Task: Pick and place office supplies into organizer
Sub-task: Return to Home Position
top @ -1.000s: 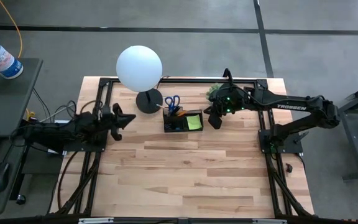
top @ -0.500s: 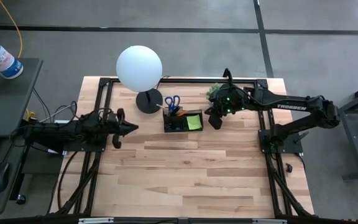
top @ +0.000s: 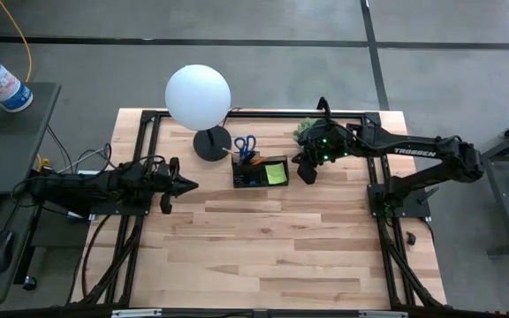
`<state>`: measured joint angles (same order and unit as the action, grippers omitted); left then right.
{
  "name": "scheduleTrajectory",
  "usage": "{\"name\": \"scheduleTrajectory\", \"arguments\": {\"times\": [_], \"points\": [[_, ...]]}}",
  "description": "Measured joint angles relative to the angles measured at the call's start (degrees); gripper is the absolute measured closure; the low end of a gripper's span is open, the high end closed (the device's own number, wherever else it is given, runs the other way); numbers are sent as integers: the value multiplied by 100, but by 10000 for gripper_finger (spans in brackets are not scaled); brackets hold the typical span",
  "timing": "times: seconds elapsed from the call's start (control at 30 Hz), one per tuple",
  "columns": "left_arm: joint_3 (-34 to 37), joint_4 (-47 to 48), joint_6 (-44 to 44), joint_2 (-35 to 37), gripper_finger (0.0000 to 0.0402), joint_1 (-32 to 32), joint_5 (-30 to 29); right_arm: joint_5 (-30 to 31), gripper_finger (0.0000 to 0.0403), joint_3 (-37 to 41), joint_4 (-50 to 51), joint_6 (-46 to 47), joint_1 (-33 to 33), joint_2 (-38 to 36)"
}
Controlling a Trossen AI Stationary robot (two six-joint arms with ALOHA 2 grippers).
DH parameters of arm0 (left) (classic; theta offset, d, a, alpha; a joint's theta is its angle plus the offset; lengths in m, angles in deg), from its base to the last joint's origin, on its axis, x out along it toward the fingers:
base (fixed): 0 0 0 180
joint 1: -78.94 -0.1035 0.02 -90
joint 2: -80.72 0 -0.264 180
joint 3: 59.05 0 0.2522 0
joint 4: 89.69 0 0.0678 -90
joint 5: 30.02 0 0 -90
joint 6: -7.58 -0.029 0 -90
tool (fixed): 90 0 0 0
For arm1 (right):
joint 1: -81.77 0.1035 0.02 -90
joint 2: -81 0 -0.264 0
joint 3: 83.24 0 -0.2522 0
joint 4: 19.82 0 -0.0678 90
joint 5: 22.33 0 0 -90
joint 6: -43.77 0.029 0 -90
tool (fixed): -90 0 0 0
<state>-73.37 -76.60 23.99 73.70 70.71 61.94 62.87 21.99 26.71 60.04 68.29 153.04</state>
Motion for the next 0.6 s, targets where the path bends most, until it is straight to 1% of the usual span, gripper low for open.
{"name": "scheduleTrajectory", "arguments": {"times": [0.13,0.3,0.33,0.4,0.47,0.6], "points": [[0,-4,201,-2,401,0,-2,-1,402,0,274,-169,0,-184],[0,-4,191,0,401,0,-2,2,402,9,507,-271,-33,-692],[0,-4,191,0,401,0,-2,6,402,81,430,-214,-37,-816],[0,-7,191,0,401,0,-2,11,402,442,104,-1,-27,-1130],[0,-9,191,0,401,0,-2,12,402,986,-407,368,56,-1506],[0,-9,191,0,401,0,-2,153,403,2230,-1971,1210,338,-2258]]}}
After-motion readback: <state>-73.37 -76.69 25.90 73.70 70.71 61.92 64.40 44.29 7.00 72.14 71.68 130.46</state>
